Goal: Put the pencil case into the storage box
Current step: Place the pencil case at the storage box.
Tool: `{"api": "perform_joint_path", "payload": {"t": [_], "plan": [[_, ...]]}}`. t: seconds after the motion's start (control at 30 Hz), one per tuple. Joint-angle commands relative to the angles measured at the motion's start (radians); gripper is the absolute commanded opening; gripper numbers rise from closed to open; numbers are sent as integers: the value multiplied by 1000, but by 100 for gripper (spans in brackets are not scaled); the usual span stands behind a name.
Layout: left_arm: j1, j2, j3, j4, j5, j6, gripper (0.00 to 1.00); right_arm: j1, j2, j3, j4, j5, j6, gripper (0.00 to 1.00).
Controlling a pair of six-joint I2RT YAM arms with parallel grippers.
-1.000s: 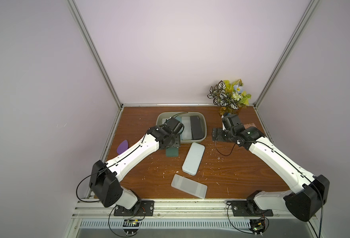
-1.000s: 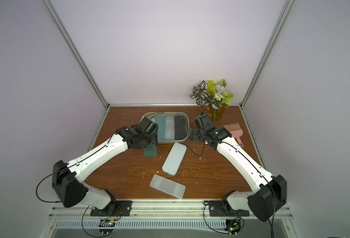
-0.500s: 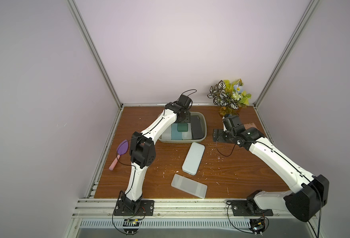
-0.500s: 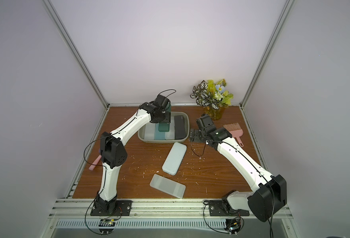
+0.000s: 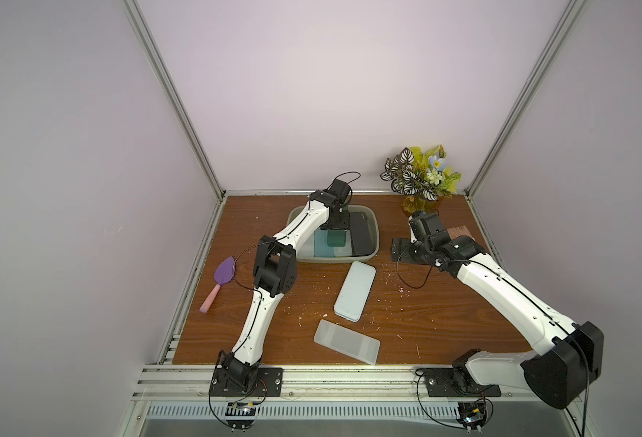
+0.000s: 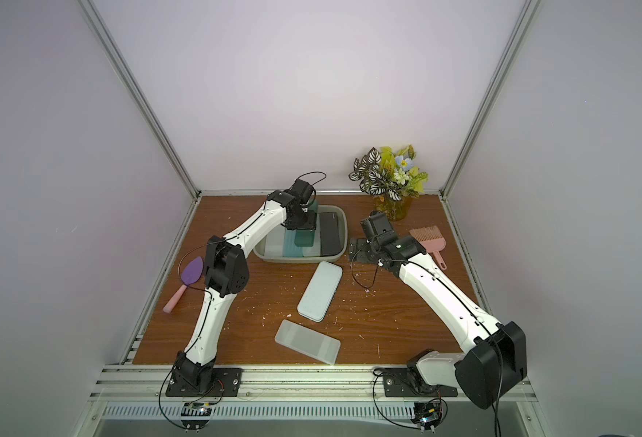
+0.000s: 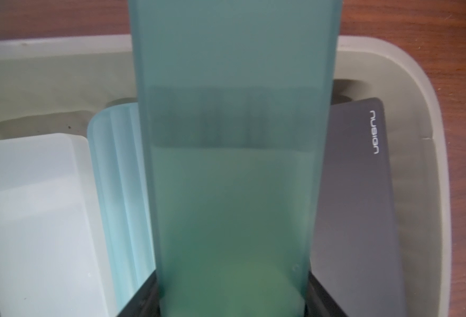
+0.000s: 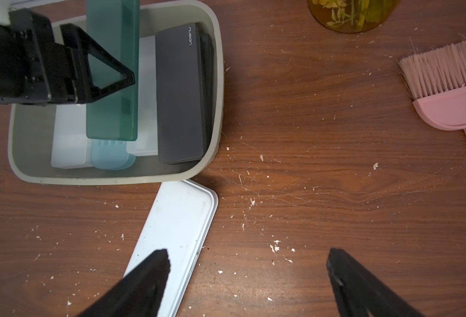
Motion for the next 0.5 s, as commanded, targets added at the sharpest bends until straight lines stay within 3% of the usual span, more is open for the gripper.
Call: {"api": "perform_joint_path", "payload": {"t": [0.0,0.33,0.47], "plan": [[3,19,7,-14,29,4,60,-4,-10,-3,24,-16,1,97],[-2,53,14,-12,72,-20,78,-5,-10,3,18,-6,-9,97],[-1,31,29,-12,85,-18,80,-6,-5,13,18,-8,-11,97]]}}
